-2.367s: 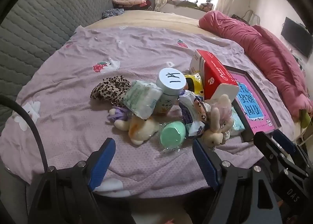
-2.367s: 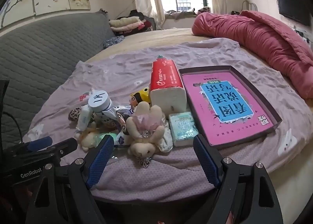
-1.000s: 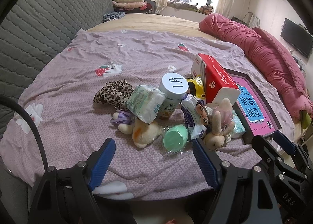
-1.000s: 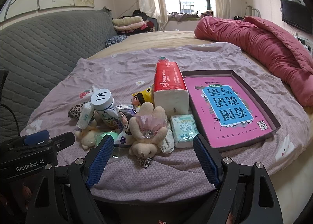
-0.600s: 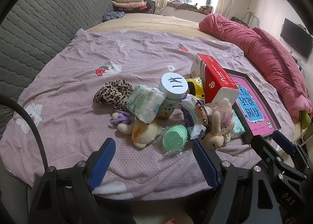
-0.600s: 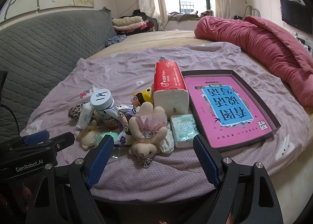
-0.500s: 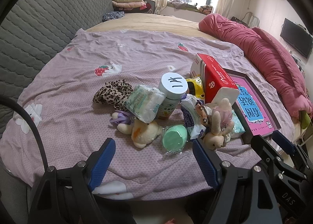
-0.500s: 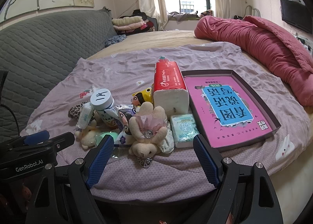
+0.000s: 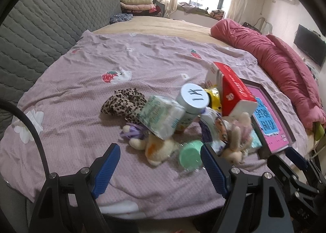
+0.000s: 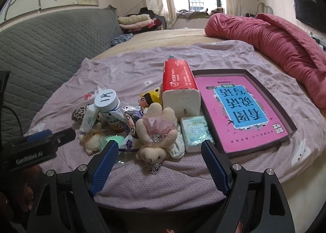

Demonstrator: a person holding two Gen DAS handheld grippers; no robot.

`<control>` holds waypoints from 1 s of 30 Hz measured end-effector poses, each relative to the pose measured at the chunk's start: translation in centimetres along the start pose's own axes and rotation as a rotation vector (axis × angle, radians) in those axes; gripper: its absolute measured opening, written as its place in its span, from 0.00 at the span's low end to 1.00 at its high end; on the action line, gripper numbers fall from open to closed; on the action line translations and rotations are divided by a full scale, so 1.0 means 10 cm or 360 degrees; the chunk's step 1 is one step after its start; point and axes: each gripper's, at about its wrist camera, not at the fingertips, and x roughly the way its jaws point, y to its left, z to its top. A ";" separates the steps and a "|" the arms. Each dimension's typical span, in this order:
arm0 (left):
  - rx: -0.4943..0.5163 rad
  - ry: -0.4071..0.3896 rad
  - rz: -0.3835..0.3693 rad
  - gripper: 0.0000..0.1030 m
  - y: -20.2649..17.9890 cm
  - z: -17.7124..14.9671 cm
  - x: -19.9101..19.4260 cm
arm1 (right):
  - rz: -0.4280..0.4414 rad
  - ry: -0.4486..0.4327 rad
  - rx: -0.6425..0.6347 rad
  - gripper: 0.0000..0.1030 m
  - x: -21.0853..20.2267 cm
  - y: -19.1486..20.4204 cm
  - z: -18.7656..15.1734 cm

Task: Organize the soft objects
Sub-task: 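Grasp the white tissue packet with the left tool while the right tool grasps the beige plush bunny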

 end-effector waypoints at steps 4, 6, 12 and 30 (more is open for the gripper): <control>0.0004 0.0004 0.0048 0.78 0.02 0.06 0.14 | 0.0014 0.0032 0.0008 0.81 0.10 0.01 0.02; 0.0016 0.0006 0.0069 0.78 0.01 0.09 0.21 | 0.0021 0.0042 0.0017 0.81 0.13 0.01 0.02; 0.0092 -0.0018 0.0126 0.78 -0.09 0.19 0.37 | 0.0033 0.0095 0.0043 0.81 0.28 0.01 0.04; 0.0113 0.0010 0.0123 0.61 -0.06 0.29 0.74 | 0.0046 0.0316 0.0112 0.81 0.95 -0.08 0.17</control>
